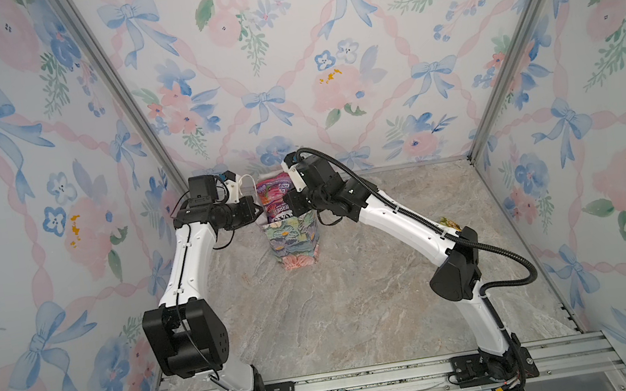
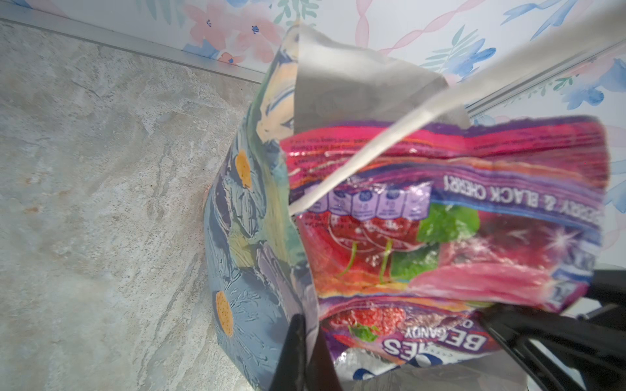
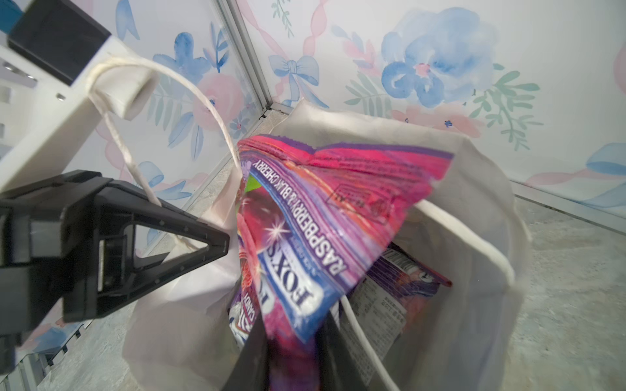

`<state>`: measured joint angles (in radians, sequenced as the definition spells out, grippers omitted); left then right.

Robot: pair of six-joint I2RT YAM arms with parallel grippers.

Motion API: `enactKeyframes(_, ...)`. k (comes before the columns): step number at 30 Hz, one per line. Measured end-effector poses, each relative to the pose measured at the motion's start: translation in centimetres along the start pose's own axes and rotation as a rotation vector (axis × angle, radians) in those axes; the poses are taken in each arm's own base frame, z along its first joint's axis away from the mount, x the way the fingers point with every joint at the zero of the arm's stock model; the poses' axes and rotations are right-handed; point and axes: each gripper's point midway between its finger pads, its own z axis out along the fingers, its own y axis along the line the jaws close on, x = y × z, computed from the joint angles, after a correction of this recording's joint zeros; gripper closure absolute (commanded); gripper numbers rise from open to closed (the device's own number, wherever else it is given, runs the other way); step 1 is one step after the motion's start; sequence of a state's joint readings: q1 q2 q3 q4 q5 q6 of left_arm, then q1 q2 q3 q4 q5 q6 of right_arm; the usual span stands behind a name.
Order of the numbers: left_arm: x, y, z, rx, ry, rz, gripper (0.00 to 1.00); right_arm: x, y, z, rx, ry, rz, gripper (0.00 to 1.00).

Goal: Place the snacks into the paper bag
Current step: 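Lower the purple packet into the bag and open the right gripper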

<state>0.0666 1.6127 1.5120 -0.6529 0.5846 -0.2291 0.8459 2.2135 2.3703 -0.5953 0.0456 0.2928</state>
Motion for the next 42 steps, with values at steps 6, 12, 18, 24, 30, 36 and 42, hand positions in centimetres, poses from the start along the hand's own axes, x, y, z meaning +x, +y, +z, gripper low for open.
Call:
enactKeyframes(6, 0.0, 0.0, 0.0, 0.000, 0.000, 0.000, 1.00, 0.0, 0.0, 0.0, 0.000, -0.001, 0.022, 0.69)
enactKeyframes(12, 0.0, 0.0, 0.0, 0.000, 0.000, 0.000, 1.00, -0.1, -0.7, -0.2, 0.002, -0.003, 0.051, 0.27)
enactKeyframes(18, 0.0, 0.0, 0.0, 0.000, 0.001, 0.000, 1.00, -3.4, -0.2, -4.0, -0.022, -0.088, 0.042, 0.01)
enactKeyframes(24, 0.0, 0.0, 0.0, -0.001, 0.001, 0.000, 1.00, -7.9, 0.5, -9.9, -0.052, -0.219, 0.037, 0.03)
enactKeyframes(30, 0.0, 0.0, 0.0, -0.001, 0.001, 0.000, 1.00, -7.5, -2.0, -13.4, -0.006, -0.238, 0.044, 0.03)
enactKeyframes(36, 0.0, 0.0, 0.0, -0.001, 0.001, 0.000, 1.00, -5.1, -4.5, -13.5, 0.041, -0.186, 0.058, 0.04)
enactKeyframes(42, 0.0, 0.0, 0.0, 0.000, 0.001, 0.000, 1.00, -5.0, -3.9, -11.8, 0.017, -0.125, 0.020, 0.23)
